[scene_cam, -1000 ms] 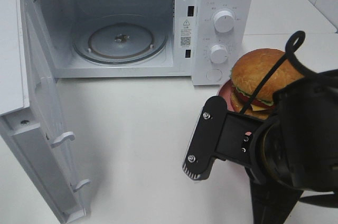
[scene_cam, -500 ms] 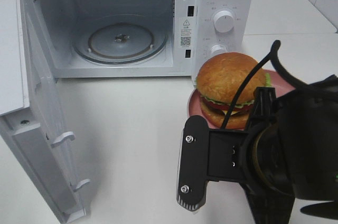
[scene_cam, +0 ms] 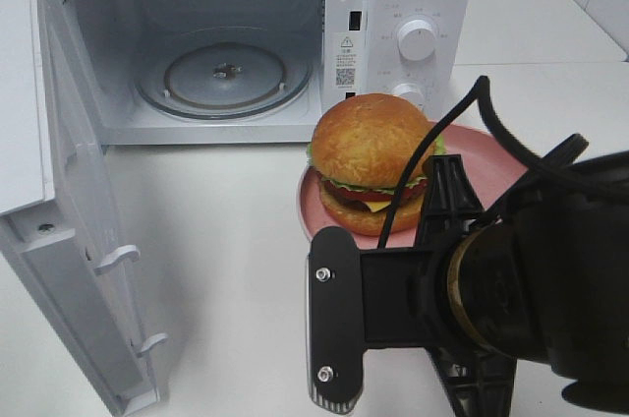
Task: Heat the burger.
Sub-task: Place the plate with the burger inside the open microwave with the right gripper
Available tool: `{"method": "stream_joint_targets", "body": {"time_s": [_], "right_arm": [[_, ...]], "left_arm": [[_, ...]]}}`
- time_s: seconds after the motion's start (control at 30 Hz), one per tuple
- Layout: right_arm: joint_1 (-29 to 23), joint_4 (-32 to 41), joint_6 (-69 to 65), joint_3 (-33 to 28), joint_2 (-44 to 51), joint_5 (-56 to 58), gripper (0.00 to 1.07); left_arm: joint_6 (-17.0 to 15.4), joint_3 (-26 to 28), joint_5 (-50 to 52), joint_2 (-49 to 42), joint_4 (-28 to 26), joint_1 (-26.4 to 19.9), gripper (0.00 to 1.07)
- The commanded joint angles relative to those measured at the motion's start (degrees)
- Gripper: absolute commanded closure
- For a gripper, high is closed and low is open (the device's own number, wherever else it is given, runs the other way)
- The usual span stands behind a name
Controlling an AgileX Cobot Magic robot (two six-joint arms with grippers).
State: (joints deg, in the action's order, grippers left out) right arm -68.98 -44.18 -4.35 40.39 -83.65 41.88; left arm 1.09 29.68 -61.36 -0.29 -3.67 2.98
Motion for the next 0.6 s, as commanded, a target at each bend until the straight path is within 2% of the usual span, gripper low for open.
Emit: {"method": "stream_joint_targets", "body": {"time_s": [0.03,0.33,0.6], "right_arm": [[0.2,-4.5,2.2,0.2,0.7,-5.6,1.05],[0.4,-6.8,10.3,0.2,0.7,-9.6,1.05],[6.9,-6.2,15.6,0.2,0.7,-17.5,1.05]], "left_arm": [[0.1,-0.1,-0.2,-1.1,-0.1,0.3,0.09],[0.1,-0.1,-0.2,-1.1,-0.1,0.3,0.09],[0.1,-0.1,-0.2,-1.1,-0.1,0.3,0.09]]}}
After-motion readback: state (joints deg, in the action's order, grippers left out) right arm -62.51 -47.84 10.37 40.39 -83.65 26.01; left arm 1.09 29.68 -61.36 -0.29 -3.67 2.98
